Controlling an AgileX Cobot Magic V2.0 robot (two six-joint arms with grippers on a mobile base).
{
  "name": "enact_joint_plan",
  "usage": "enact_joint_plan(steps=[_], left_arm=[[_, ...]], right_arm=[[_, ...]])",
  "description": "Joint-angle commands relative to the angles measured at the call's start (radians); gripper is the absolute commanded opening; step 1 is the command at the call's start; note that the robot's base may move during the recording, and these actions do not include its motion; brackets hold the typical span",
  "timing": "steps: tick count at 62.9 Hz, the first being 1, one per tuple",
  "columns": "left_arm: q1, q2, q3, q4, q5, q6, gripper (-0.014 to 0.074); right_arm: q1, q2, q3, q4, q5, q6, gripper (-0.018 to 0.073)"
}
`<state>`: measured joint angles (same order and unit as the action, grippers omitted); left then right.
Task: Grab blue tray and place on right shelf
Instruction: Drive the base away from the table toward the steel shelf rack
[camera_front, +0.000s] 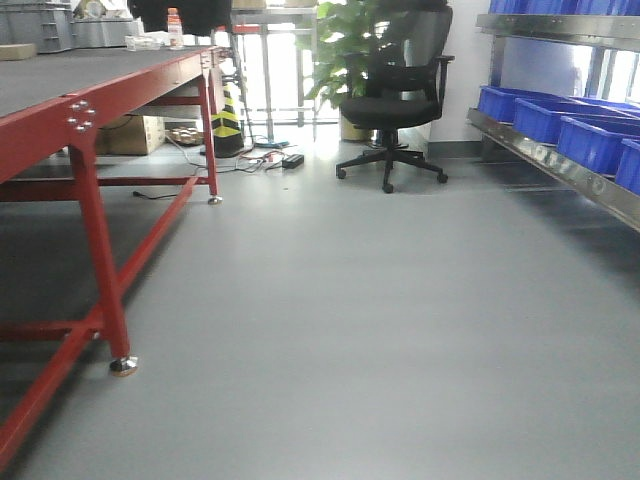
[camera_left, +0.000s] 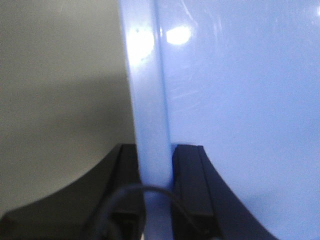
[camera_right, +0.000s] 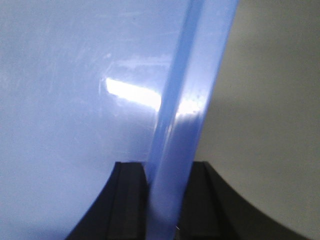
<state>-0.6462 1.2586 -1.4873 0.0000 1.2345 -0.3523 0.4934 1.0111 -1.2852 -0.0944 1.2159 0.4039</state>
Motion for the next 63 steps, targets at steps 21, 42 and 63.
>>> enact_joint_plan(steps=[21, 42, 63], left_arm=[[-0.005, -0.024, -0.031, -0.037, 0.104, 0.038, -0.0048], [-0.005, -0.024, -0.031, -0.053, 0.104, 0.038, -0.0048], [-0.005, -0.022, -0.031, -0.053, 0.101, 0.038, -0.0048]], right_arm=[[-0.003, -0.017, -0.035, -0.053, -0.056, -0.039, 0.0056], [-0.003, -0.017, -0.035, -0.053, -0.056, -0.039, 0.0056], [-0.003, -0.017, -0.035, -0.053, -0.057, -0.039, 0.0056]])
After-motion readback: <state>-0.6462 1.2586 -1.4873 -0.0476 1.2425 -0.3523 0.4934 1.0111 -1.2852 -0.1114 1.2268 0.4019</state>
